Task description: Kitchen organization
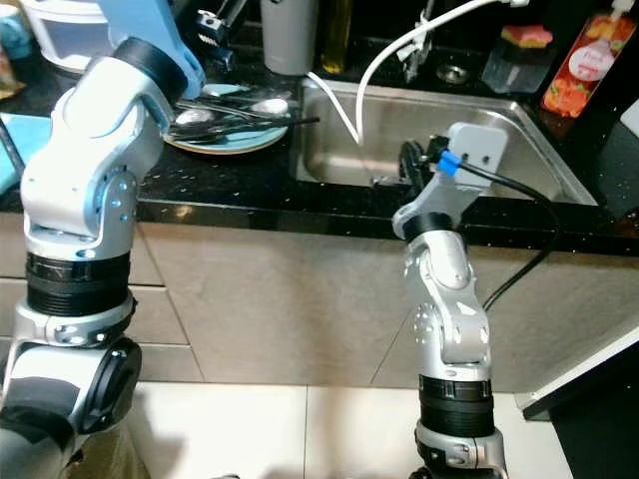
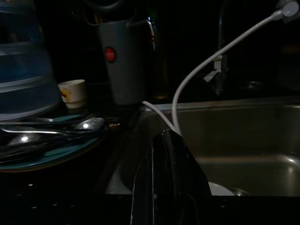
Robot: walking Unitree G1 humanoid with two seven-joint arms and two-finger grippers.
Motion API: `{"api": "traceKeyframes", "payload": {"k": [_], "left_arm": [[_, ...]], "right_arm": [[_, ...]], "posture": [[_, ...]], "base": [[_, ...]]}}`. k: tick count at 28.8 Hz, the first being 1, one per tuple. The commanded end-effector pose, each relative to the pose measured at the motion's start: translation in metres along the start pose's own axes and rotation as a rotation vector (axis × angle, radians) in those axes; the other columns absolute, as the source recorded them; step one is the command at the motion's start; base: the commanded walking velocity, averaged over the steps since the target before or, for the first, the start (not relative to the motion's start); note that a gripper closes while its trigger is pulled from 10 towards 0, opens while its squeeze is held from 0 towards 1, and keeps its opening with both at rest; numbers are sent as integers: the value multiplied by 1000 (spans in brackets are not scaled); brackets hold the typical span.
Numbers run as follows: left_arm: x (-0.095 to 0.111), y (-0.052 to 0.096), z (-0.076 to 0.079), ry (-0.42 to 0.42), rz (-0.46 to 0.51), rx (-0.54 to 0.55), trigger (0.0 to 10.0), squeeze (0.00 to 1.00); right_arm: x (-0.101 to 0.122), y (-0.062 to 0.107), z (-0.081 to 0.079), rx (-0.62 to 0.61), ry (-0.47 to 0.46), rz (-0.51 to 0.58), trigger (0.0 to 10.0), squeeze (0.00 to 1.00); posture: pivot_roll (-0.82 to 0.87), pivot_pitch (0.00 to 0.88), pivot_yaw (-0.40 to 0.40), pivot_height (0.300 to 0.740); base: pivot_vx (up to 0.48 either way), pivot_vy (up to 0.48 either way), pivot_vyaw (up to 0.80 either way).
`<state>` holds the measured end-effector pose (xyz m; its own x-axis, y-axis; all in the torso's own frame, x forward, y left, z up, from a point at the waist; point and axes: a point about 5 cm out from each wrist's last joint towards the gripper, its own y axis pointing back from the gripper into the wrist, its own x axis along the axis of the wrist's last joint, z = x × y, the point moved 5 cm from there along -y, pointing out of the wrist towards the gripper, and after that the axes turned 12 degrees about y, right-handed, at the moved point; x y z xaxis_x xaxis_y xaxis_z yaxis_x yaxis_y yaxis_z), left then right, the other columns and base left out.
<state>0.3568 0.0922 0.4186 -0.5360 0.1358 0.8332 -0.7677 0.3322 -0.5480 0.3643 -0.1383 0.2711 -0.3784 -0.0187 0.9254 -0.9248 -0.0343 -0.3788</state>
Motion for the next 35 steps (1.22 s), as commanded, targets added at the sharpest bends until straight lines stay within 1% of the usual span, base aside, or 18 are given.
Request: {"api": "traceKeyframes", "payload": {"k": [1, 6, 11, 12, 16, 19, 20, 22, 23, 26, 28, 31, 32, 33, 34, 35], "left_arm": [[-1, 0, 3, -7, -11, -11, 10000, 0], [-5, -1, 0, -17, -30, 7, 10000, 0], [-7, -1, 1, -17, -37, 7, 10000, 0], [-10, 0, 1, -16, -47, 5, 10000, 0], [-25, 8, 16, -4, -89, -51, 10000, 0], [-41, 24, 30, 4, -114, -86, 10000, 0], [-41, 24, 30, 4, -114, -86, 10000, 0], [-53, 38, 36, -28, -128, -100, 10000, 0], [-53, 38, 36, -28, -128, -100, 10000, 0], [-76, 65, 40, -62, -159, -104, 10000, 0], [-88, 83, 42, -153, -161, -130, 10000, 0], [-110, 111, 43, -227, -238, -159, 10000, 0], [-110, 111, 43, -227, -238, -159, 10000, 0], [-116, 119, 42, -232, -266, -164, 10000, 0], [-126, 128, 36, -193, -329, -125, 10000, 0], [-133, 134, 31, -161, -374, -93, 10000, 0]], "right_arm": [[-1, 0, 4, -10, 4, -3, 10000, 0], [-1, 0, 4, -11, 3, -2, 10000, 0], [-1, 1, 4, -11, 2, -1, 10000, 0], [-1, 1, 4, -11, 2, -1, 10000, 0], [-2, 1, 4, -11, 4, -4, 10000, 0], [-4, 2, 4, -13, 7, -11, 10000, 0], [-4, 2, 4, -13, 7, -11, 10000, 0], [-7, 4, 4, -11, 10, -20, 10000, 0], [-7, 4, 4, -11, 10, -20, 10000, 0], [-13, 9, 4, -5, 18, -40, 10000, 0], [-18, 13, 4, -7, 21, -55, 10000, 0], [-25, 20, 4, -4, 27, -81, 10000, 0], [-25, 20, 4, -4, 27, -81, 10000, 0], [-27, 22, 4, -3, 31, -88, 10000, 0], [-30, 25, 5, -3, 41, -99, 10000, 0], [-32, 27, 5, -3, 48, -106, 10000, 0]], "posture": [[249, 60, -65, 740], [249, 60, -64, 740], [249, 60, -64, 740], [250, 60, -62, 740], [248, 63, -59, 740], [247, 64, -59, 740], [247, 64, -59, 740], [249, 66, -56, 740], [249, 66, -56, 740], [244, 69, -53, 740], [243, 68, -55, 740], [239, 69, -58, 740], [239, 69, -58, 740], [239, 69, -59, 740], [238, 69, -60, 740], [237, 71, -60, 740]], "base": [[0, 0, 0], [0, 0, 0], [0, 0, 0], [0, 0, 0], [0, 0, 0], [0, 0, 0], [0, 0, 0], [0, 0, 0], [0, 0, 0], [0, 0, 0], [0, 0, 0], [0, 0, 0], [0, 0, 0], [0, 0, 0], [0, 0, 0], [0, 0, 0]]}}
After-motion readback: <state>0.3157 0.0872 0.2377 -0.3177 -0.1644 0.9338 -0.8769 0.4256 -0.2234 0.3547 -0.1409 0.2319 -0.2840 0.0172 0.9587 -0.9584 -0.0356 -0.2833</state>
